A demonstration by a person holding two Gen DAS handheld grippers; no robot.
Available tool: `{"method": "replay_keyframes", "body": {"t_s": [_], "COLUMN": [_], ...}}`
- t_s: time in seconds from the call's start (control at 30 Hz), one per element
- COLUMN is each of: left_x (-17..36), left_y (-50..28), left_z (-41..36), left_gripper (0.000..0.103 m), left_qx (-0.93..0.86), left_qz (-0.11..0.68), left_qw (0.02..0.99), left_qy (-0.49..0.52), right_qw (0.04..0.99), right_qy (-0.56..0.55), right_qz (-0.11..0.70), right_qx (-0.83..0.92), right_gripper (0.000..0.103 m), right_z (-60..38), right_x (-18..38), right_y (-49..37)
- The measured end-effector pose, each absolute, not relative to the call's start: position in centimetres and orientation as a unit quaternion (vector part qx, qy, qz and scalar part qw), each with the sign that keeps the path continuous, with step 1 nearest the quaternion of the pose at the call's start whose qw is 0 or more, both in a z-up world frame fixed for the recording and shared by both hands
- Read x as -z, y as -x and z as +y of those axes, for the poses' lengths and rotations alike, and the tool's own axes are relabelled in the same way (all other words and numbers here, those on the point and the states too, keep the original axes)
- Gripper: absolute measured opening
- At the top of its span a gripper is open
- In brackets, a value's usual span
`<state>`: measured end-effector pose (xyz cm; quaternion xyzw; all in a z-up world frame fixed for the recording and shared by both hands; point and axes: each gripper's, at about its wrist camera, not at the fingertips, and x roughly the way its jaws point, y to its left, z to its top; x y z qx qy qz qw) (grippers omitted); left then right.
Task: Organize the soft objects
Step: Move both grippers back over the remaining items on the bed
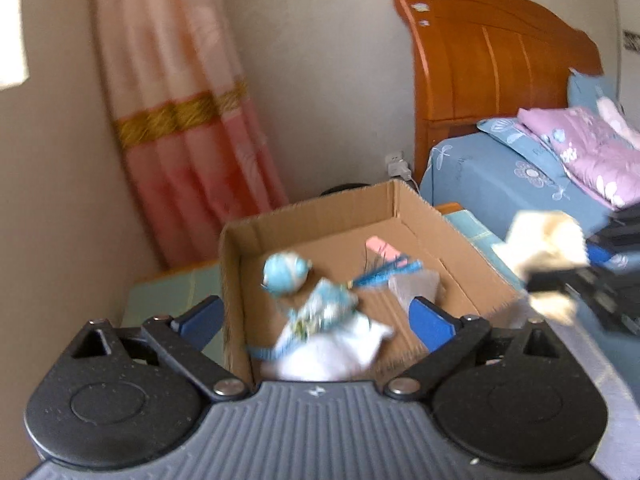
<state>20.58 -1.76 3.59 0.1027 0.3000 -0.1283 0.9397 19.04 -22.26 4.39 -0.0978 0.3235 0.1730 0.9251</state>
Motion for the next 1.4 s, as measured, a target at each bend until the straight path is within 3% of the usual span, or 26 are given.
{"method": "replay_keyframes", "body": {"t_s": [0.57,0.63,0.7,0.77,1.4], "left_x": [-0.7,-0.6,-0.6,-0.5,-1.8], "left_y": [-13.6,-13.3,-13.1,-12.9,-10.0], "left_z": [3.9,4.1,4.3,4.3,4.7], "left_gripper": [0.102,0.102,0.102,0.102,0.102], "left_qx": [0.008,0.009,0.012,0.013,0.022], "left_qz": [0.332,0.334,0.334,0.333,0.319], "left_qw": [0.943,0.942,0.942,0.942,0.947], "left_qy": [-0.035,-0.031,-0.027,-0.028,-0.024], "right_qw": [0.908,0.907,0.906,0.912,0.918], "right_qy": [0.077,0.081,0.083,0.083,0.073], "right_qz": [0.378,0.381,0.386,0.373,0.358], "right_qx": [-0.166,-0.163,-0.155,-0.151,-0.153], "right_gripper": [0.02,0.035,0.084,0.096,0.103], "right_z": [-16.6,-15.8,-15.2,-15.0,-17.0], "right_x": [-4.0,-3.6,-3.2,-3.2,-5.9], "right_y": [-35.9,-37.6,-38.9,-38.9,-28.0]}}
